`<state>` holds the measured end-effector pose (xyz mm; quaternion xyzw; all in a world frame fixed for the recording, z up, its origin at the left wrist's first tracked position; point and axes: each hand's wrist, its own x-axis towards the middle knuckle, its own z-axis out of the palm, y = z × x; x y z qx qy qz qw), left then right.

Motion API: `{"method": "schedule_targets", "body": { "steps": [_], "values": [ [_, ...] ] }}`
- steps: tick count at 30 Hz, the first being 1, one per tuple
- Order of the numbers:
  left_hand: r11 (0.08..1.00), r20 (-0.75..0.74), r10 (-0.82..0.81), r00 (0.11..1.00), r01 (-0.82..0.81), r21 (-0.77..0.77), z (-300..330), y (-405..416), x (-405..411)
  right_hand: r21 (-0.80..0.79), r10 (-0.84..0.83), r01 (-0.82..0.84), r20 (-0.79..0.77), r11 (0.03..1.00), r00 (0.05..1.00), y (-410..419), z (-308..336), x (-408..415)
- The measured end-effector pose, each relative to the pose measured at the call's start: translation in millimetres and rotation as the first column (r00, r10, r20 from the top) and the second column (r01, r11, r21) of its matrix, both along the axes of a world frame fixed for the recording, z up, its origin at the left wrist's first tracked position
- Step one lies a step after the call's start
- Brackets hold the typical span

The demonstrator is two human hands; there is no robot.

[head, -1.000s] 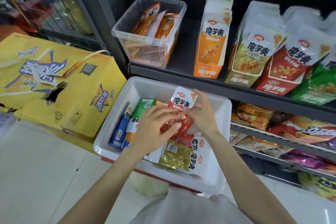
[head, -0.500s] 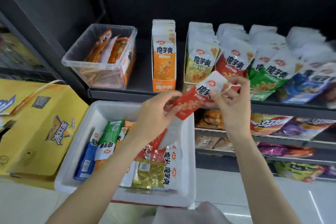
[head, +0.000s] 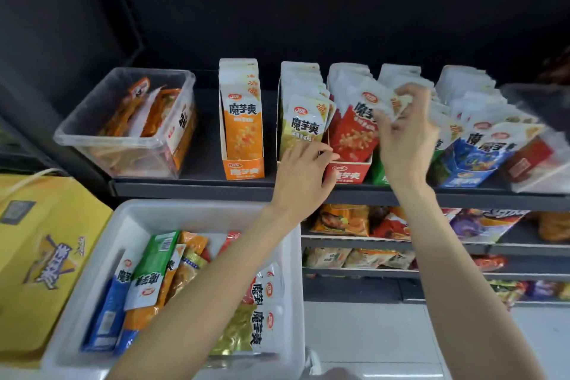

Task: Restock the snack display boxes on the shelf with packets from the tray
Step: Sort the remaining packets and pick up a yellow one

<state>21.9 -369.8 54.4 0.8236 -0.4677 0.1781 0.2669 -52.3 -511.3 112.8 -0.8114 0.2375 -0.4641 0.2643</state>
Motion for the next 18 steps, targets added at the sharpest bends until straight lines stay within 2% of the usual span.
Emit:
{"method": "schedule_targets", "body": {
  "steps": [5, 10, 12, 15, 18],
  "values": [
    [0.999, -0.002, -0.005, 1.0, 0.006, 0.038, 1.2, 3.3, 3.0, -0.195, 0.062, -0.104, -0.211, 0.975, 0.976, -5.0, -1.0, 19.1],
    [0.997, -0.011, -0.014, 1.0, 0.015, 0.07, 3.2, 4.8, 2.7, -0.376, -0.138, 0.01, -0.315, 0.927, 0.939, -4.6, -3.7, 22.2],
    [0.998, -0.019, -0.03, 0.999, 0.031, 0.06, 3.1, 5.3, 3.0, -0.393, -0.161, 0.041, -0.277, 0.919, 0.947, -0.8, -6.7, 14.8],
    [0.998, -0.031, -0.061, 0.998, 0.062, 0.024, 4.8, 8.2, 3.7, -0.362, -0.126, 0.07, -0.132, 0.929, 0.983, 11.9, -9.6, -6.2],
    [0.99, -0.094, -0.09, 0.992, 0.078, -0.12, 9.0, 21.8, 0.6, -0.233, -0.024, 0.023, -0.003, 0.972, 1.0, 40.9, -14.4, -29.1]
  ]
}}
